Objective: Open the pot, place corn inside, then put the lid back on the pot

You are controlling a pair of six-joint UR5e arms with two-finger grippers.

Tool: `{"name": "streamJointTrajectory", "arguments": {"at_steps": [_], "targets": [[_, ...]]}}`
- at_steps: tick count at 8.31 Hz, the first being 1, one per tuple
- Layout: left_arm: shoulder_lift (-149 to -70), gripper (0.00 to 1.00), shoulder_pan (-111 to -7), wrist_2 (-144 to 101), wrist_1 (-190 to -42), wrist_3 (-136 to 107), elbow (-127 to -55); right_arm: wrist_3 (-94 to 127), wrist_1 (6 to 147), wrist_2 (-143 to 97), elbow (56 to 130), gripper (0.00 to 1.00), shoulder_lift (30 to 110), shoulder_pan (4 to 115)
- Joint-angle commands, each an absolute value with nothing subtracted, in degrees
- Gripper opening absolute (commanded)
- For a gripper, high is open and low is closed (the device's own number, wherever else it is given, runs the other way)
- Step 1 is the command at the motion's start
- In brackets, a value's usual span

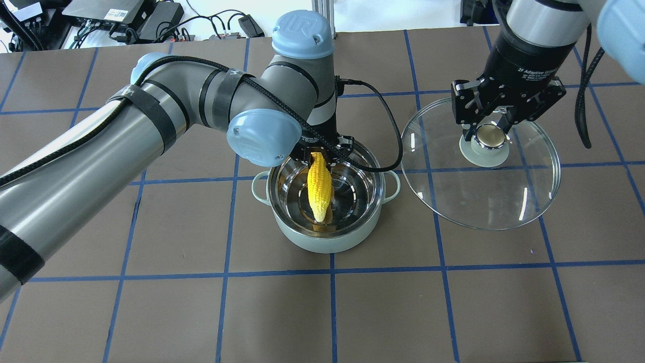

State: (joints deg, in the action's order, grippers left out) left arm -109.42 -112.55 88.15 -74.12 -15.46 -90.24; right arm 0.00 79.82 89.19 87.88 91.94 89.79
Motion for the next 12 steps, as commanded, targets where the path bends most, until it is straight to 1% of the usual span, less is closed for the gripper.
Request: {"name": "streamJointTrajectory", "arguments": {"at_steps": [1, 2, 3, 6, 7, 8, 10, 11, 12], "targets": [[-110.1, 0.14, -113.8, 86.6, -72.9, -15.4, -90.6, 0.0, 79.7, 89.3, 87.9, 0.34, 92.0, 89.8], [-110.3, 0.74, -113.8, 86.7, -72.5, -15.7, -90.6, 0.0, 79.7, 89.3, 87.9, 0.34, 92.0, 89.8], [-110.5, 1.0, -113.8, 87.0, -71.9, -15.9, -90.5, 0.0, 79.7, 89.3, 87.9, 0.34, 92.0, 89.8], [-109.5, 1.0, -113.3, 87.3, -73.9, -15.0, -89.7, 0.0, 79.7, 89.3, 87.9, 0.34, 92.0, 89.8], [-108.4, 1.0, -112.2, 88.7, -74.5, -14.5, -88.4, 0.0, 79.9, 89.3, 87.9, 0.34, 92.0, 89.8], [-107.7, 1.0, -108.9, 91.6, -78.8, -13.0, -86.0, 0.3, 80.3, 89.0, 88.0, 0.34, 92.1, 90.1], [-107.4, 1.0, -100.1, 93.3, -86.3, -9.1, -78.9, 3.9, 82.2, 87.4, 87.8, 0.33, 90.5, 91.5], [-107.5, 1.0, -96.2, 93.3, -87.0, -5.7, -76.4, 7.4, 86.3, 87.4, 87.7, 0.34, 87.7, 95.4], [-107.5, 1.0, -93.0, 93.3, -87.0, -3.4, -75.4, 13.2, 91.9, 87.5, 87.5, 0.34, 84.6, 101.1]]}}
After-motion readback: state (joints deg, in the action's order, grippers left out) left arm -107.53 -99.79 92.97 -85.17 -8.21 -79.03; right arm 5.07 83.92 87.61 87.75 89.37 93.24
